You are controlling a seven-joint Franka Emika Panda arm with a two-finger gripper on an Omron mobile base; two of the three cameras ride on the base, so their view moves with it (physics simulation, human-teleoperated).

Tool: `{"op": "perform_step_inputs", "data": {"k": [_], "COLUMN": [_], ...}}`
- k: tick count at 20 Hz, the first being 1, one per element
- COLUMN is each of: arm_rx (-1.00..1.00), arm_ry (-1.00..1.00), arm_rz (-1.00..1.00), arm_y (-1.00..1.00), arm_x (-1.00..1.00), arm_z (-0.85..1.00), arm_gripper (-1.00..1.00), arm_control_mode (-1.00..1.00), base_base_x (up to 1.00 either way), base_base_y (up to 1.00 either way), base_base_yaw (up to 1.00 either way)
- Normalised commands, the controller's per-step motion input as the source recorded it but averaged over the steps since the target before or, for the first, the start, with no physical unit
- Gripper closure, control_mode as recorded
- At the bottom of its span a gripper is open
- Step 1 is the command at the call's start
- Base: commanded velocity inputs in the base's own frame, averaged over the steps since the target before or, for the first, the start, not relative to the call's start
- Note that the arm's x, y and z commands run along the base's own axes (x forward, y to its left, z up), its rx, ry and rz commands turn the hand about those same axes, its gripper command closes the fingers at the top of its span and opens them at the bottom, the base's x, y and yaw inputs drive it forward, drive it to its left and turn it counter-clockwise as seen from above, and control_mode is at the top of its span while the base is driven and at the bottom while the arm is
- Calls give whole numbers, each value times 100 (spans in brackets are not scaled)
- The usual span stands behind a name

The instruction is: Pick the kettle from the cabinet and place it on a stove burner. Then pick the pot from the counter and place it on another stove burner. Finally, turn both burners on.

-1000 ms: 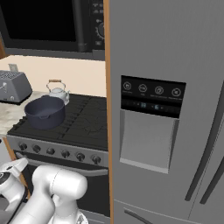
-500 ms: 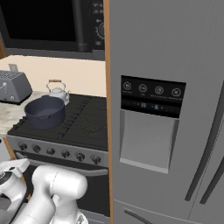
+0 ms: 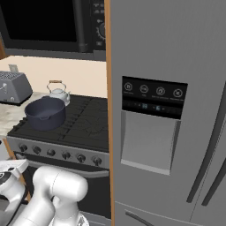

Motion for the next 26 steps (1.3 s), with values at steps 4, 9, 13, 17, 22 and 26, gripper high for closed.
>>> {"op": "perform_step_inputs", "data": {"k": [4, 9, 13, 17, 22, 26], "arm_rx": [12, 15, 14, 9, 6, 4], "arm_ry": [0, 0, 0, 0, 3, 3], "arm_rz": [0, -2, -2, -1, -1, -1], "arm_y": [0, 0, 0, 5, 10, 6], "arm_x": [5, 3, 7, 9, 21, 25], "arm_z": [0, 0, 0, 0, 0, 0], "arm_gripper": [-100, -100, -100, -100, -100, -100], "arm_control_mode": [-100, -100, -100, -100, -100, -100], "base_base_x": [0, 0, 0, 0, 0, 0], "base_base_y": [0, 0, 0, 0, 0, 0], "base_base_yaw": [0, 0, 0, 0, 0, 0]}}
